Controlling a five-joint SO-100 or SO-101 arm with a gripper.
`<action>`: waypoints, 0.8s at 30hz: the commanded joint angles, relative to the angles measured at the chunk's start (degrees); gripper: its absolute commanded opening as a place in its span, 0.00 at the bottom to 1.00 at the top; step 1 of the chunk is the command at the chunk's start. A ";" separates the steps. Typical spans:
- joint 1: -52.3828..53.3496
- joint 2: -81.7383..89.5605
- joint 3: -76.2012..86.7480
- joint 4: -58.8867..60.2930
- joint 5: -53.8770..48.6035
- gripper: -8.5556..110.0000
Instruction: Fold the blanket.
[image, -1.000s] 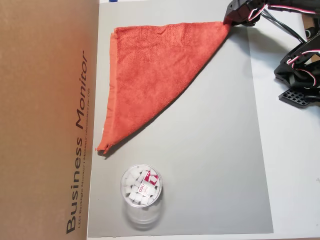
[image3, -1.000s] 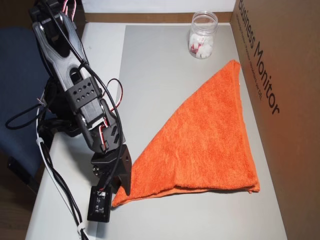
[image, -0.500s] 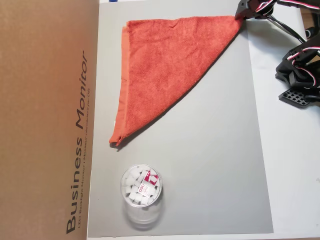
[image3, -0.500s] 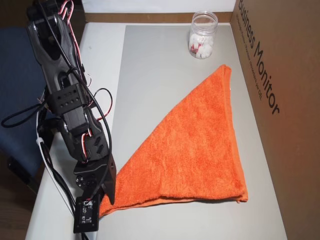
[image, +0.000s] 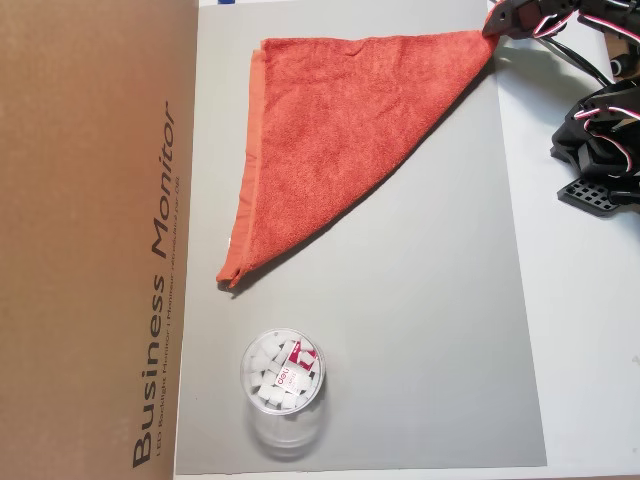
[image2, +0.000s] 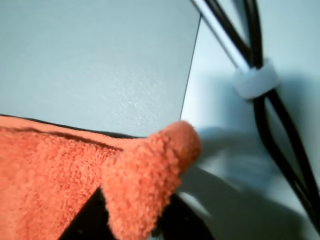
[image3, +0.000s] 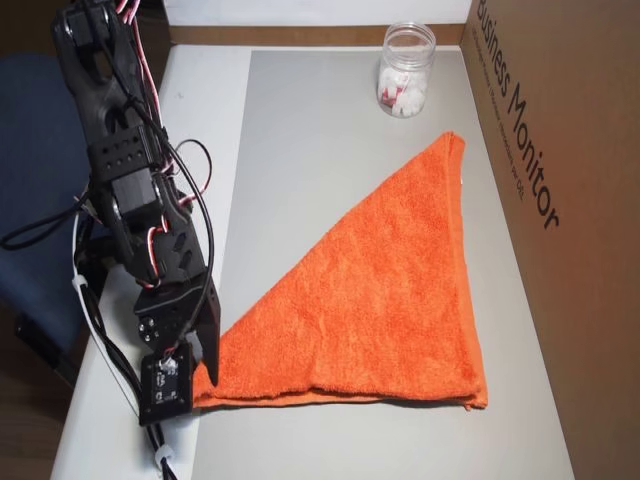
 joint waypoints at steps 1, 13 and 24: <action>0.79 5.27 -0.09 -0.44 -0.26 0.07; 0.88 13.89 -1.85 -0.53 0.35 0.07; 0.00 22.06 -1.85 -0.53 0.35 0.07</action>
